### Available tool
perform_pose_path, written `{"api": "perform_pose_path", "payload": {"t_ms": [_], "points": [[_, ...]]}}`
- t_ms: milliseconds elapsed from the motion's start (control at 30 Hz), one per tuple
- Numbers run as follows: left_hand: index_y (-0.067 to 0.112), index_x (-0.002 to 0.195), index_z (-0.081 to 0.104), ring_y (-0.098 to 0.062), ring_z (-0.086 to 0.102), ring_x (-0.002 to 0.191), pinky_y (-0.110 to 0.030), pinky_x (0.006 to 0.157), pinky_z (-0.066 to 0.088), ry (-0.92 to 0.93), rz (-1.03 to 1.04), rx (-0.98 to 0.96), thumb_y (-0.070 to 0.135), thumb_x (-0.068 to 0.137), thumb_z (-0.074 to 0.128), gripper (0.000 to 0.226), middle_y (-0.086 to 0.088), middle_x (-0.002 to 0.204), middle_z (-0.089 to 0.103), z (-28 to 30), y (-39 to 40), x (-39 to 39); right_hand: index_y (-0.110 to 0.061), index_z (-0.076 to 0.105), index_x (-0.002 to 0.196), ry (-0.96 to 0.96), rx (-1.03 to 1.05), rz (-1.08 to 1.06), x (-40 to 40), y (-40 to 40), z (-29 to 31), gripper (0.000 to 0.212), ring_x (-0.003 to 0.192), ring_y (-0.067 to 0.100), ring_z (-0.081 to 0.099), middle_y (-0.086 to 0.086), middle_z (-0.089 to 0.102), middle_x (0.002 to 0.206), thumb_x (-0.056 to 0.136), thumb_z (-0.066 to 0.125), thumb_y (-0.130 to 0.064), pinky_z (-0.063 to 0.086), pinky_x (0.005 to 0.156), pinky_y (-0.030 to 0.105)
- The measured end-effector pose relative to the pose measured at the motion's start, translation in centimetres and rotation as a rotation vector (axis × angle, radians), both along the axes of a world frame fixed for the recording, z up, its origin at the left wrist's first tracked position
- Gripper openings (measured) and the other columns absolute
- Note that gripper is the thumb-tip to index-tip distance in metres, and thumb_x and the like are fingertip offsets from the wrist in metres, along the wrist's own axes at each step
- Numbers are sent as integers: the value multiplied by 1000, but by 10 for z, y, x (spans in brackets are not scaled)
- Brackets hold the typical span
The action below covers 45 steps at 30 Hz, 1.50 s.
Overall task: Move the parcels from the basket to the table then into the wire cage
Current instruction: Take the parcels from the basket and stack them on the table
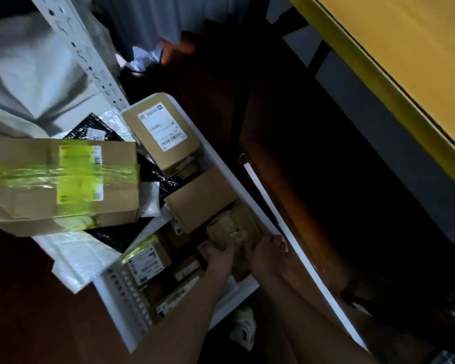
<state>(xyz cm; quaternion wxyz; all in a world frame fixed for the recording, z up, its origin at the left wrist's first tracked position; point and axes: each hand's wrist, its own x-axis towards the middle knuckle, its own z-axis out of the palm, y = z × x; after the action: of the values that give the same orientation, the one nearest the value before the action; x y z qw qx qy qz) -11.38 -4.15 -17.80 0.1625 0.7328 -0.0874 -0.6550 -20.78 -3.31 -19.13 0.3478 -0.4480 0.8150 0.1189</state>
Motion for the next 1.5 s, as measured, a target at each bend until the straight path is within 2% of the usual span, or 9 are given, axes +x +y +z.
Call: {"api": "perform_pose_path", "payload": {"t_ms": [200,400,533,733,967,1133,1267,1367,1500], "points": [[12,150,21,-33,55,115,-38,84,54,165,305,80,53,71,73,103,-10,136,49,1,9,5,-18,34,144,-110,-23,-7,-1,3,3,55,141,31,24,15,22,154,98,38,-47,24,113,43],[22,152,-8,-32,39,130,-42,105,39,-71,224,-42,41,79,74,112,-14,150,30,71,26,24,-23,50,130,-448,-221,-91,18,25,77,35,116,19,54,1,58,126,96,43,-26,44,99,40],[38,150,13,-31,48,125,-39,88,48,-20,254,-77,73,42,81,133,-8,149,35,133,36,53,-32,53,133,-559,-302,22,39,37,158,52,132,14,37,-10,48,140,84,35,-32,29,111,43],[39,144,28,-30,56,115,-51,89,51,-51,347,-151,71,44,81,118,-4,141,46,215,31,101,-32,58,130,-593,-483,243,68,40,277,38,133,9,31,-15,46,140,97,42,-20,25,109,33],[40,151,6,-30,33,137,-49,109,31,-117,159,-469,59,82,59,89,-2,155,26,368,0,131,-21,27,149,-305,-701,-273,35,-19,389,63,140,21,28,1,26,154,95,54,-39,31,110,45],[28,143,35,-30,51,117,-41,88,44,-16,73,-544,60,87,49,66,-7,137,49,425,-28,137,-16,28,149,-704,-684,-510,-7,-48,443,68,134,26,40,10,35,150,92,61,-33,36,109,39],[15,123,55,-21,59,84,-29,62,42,60,-110,-583,45,96,43,43,-13,114,63,467,-48,107,-24,41,142,-943,-471,-560,-44,-27,474,58,102,15,59,5,54,137,90,59,-42,46,69,23],[6,122,61,-29,63,88,-31,67,48,157,-257,-589,45,94,47,50,-20,115,66,479,-62,69,-29,37,142,-1000,-407,-655,-80,0,490,65,82,16,69,6,64,122,85,61,-50,53,59,23],[17,123,59,-29,66,98,-37,84,52,235,-465,-513,65,77,57,67,-12,109,70,491,-63,-1,-30,41,137,-920,-475,-769,-138,43,502,59,93,22,66,3,65,112,85,63,-49,55,80,40]]}}
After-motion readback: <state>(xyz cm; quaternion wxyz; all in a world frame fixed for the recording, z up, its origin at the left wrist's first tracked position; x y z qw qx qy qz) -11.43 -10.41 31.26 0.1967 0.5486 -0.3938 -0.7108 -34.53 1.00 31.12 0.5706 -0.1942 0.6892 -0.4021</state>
